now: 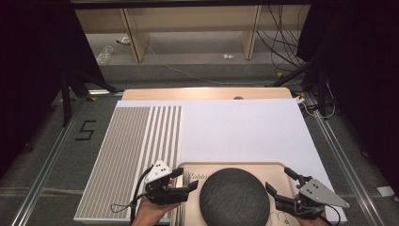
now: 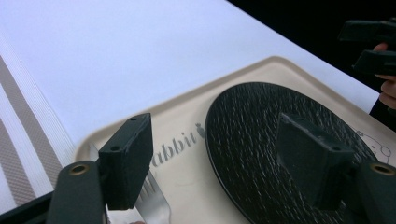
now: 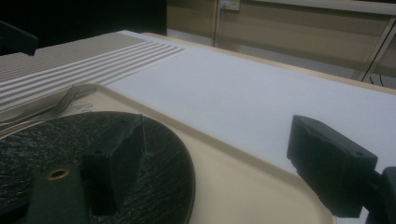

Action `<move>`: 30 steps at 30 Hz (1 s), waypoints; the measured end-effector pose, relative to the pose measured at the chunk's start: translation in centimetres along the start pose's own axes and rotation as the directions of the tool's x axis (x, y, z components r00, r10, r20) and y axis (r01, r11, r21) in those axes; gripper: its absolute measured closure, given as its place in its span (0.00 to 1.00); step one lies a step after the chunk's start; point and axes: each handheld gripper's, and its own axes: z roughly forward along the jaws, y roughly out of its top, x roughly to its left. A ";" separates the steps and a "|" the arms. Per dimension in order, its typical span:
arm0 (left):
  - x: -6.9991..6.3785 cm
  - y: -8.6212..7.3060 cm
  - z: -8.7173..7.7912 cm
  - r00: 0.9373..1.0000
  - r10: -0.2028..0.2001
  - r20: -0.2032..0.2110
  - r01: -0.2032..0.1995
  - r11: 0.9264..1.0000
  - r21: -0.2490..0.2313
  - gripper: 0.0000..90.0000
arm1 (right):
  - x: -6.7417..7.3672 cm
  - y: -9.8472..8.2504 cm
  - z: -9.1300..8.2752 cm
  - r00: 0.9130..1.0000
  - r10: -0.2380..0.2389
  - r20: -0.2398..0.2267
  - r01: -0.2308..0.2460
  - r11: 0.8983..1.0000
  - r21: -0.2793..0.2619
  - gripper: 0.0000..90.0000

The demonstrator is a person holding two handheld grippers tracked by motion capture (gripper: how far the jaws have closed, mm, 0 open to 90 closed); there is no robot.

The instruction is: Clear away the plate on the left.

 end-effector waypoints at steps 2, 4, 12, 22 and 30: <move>0.2 0.1 -0.3 0.999 0.034 -0.007 -0.034 0.999 -0.031 0.30 | 0.0 0.0 0.0 1.000 -0.001 0.000 0.001 1.000 0.003 0.22; 0.6 0.1 -0.6 0.999 0.040 -0.005 -0.040 0.998 -0.049 0.30 | -0.1 0.0 0.0 1.000 0.001 -0.002 -0.001 1.000 -0.002 0.22; 1.2 0.0 -1.3 0.993 0.113 -0.018 -0.115 0.987 -0.114 0.28 | -0.1 0.0 0.0 1.000 0.009 -0.005 -0.009 1.000 -0.005 0.22; 1.3 -0.2 -2.1 0.987 0.160 0.000 -0.158 0.972 -0.173 0.23 | -0.3 0.0 -0.1 1.000 0.025 -0.009 -0.025 1.000 -0.007 0.22; 2.1 -0.5 -3.0 0.987 0.161 -0.020 -0.162 0.967 -0.195 0.20 | -0.3 0.0 -0.1 0.999 0.036 -0.012 -0.036 0.999 -0.010 0.22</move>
